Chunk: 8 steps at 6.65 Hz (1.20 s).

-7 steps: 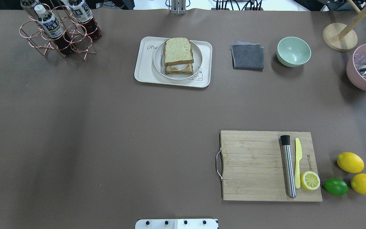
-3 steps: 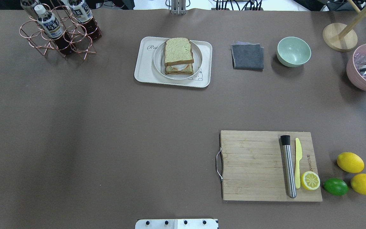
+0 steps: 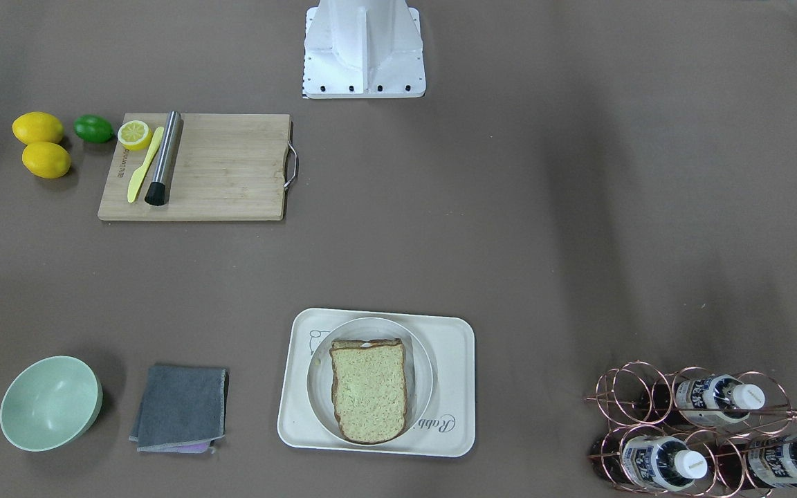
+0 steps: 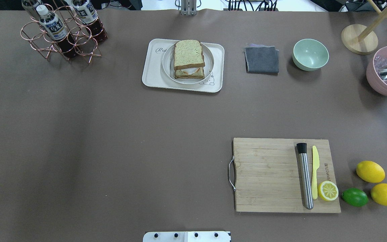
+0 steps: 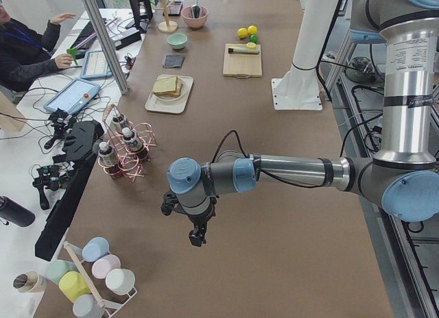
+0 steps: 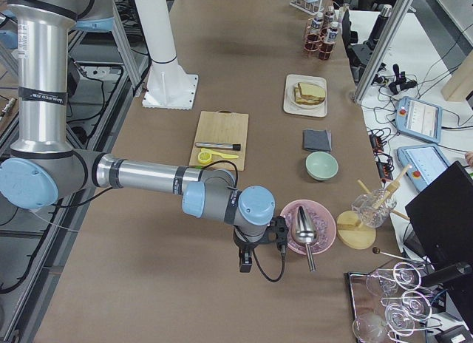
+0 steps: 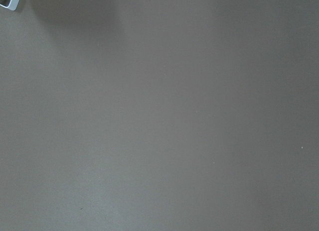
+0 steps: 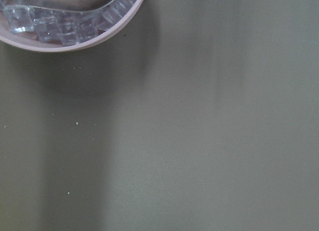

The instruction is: Make sandwich and place on tray

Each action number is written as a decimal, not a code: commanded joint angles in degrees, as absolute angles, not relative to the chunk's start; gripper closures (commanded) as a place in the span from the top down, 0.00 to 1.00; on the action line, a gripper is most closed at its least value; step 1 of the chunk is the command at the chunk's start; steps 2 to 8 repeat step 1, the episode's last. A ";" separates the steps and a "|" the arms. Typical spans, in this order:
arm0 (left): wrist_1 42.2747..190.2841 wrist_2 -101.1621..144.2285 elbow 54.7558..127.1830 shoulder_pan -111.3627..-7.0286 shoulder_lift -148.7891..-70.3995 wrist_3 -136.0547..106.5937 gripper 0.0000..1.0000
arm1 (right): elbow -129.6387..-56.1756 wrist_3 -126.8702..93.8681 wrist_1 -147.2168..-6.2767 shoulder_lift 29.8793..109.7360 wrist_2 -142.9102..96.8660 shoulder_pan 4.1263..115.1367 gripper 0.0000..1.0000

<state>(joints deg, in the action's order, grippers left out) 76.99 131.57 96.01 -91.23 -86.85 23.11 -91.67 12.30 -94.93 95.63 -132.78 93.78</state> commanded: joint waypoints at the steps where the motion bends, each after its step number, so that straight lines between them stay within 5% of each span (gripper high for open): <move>1: 76.99 131.57 95.98 -91.23 -86.92 23.03 0.99 | -91.67 12.30 -94.92 95.62 -133.15 93.78 1.00; 8: 76.99 131.57 95.98 -91.23 -86.92 23.03 0.99 | -91.67 12.30 -94.92 95.62 -133.15 93.78 1.00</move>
